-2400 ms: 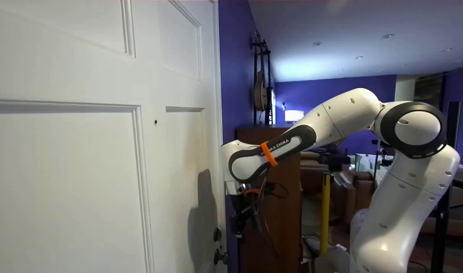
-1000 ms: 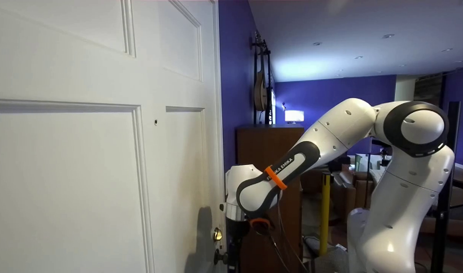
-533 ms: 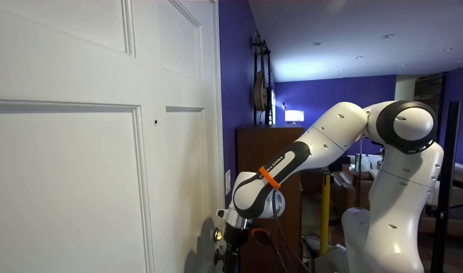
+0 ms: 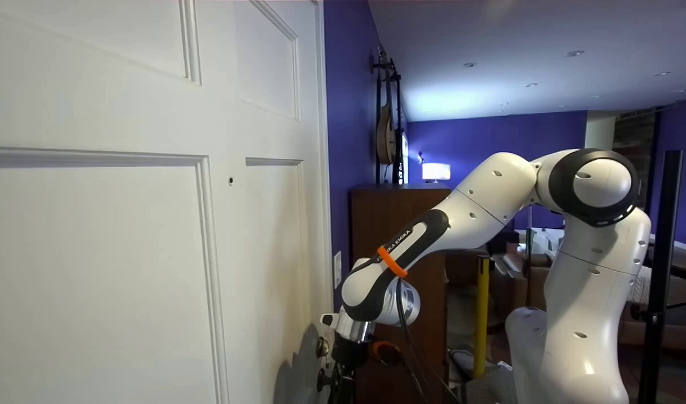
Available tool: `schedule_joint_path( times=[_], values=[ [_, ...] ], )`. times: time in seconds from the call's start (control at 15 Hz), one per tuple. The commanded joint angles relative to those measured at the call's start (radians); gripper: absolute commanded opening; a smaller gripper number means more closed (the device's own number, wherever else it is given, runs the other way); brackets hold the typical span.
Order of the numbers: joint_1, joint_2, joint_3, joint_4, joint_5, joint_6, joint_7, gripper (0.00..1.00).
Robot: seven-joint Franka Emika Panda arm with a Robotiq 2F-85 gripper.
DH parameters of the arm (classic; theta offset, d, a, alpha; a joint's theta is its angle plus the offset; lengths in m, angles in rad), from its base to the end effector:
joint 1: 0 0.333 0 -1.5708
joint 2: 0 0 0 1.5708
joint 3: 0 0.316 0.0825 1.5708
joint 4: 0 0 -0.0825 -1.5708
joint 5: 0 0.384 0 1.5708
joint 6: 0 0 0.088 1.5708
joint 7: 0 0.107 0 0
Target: Pick up the white cap from the door and put it on top of the brown chest of drawers
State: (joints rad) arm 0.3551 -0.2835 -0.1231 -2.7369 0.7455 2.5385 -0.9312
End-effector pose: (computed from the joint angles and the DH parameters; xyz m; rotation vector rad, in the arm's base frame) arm 0.3835 0.0851 0.3131 -2.5976 -0.7442 -0.3102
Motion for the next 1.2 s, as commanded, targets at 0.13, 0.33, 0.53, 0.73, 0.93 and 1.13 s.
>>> schedule_joint_path(
  times=[0.13,0.33,0.53,0.73,0.93,1.13],
  values=[
    [-0.029,0.023,0.039,0.028,0.1,-0.02,-0.09,1.0],
    [-0.024,0.027,0.051,0.047,0.203,-0.021,-0.187,1.0],
    [-0.038,0.049,0.071,0.076,0.294,-0.05,-0.276,1.0],
    [-0.054,0.087,0.097,0.11,0.369,-0.079,-0.347,1.0],
    [-0.076,0.133,0.132,0.143,0.416,-0.081,-0.385,1.0],
    [-0.094,0.182,0.171,0.178,0.457,-0.058,-0.414,1.0]
  ],
)
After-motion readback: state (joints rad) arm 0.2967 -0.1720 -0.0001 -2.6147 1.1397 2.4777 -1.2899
